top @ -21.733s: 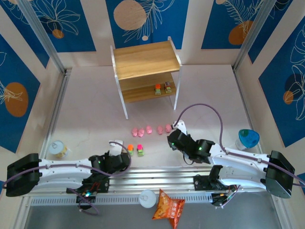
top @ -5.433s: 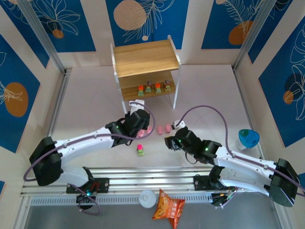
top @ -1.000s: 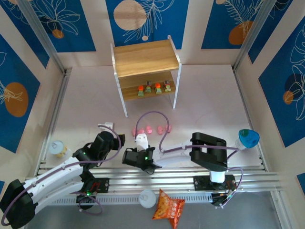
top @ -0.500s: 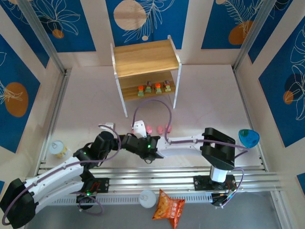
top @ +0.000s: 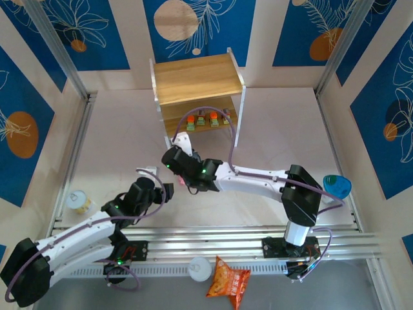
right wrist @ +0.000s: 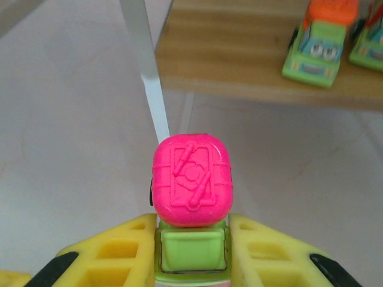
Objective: Place and organize the plastic toys onto the shelf
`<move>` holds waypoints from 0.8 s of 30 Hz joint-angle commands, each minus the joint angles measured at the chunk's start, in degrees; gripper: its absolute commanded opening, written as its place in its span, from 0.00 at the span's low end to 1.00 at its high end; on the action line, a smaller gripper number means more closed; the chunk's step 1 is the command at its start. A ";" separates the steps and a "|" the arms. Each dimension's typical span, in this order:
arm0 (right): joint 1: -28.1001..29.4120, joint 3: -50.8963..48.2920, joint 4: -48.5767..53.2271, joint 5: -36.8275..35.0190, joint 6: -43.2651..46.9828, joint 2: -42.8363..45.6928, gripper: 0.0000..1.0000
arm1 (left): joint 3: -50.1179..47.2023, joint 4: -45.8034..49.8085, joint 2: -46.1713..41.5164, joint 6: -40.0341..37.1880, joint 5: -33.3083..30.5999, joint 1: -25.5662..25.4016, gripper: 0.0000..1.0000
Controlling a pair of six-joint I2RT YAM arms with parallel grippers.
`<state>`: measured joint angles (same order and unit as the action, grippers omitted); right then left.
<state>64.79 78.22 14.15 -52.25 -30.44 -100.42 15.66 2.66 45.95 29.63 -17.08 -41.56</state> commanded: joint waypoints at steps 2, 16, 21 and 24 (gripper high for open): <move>-1.77 4.38 -0.75 1.55 5.00 -2.02 0.25 | -0.63 -1.56 -0.22 -0.49 1.73 0.76 0.80; -7.12 12.54 0.85 4.82 8.70 -6.88 0.25 | -0.73 -1.43 -0.69 -0.20 1.67 1.03 1.00; -8.23 15.48 1.66 5.66 9.09 -8.93 0.25 | -0.73 -1.69 -0.47 -0.27 1.70 1.05 1.00; -9.01 16.87 2.37 6.10 8.80 -10.03 0.25 | -0.64 -1.78 -0.26 -0.27 1.70 1.19 0.99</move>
<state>56.38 92.58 15.68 -47.18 -22.55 -109.34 15.46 2.11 45.84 29.63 -16.03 -41.21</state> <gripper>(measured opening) 0.268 0.995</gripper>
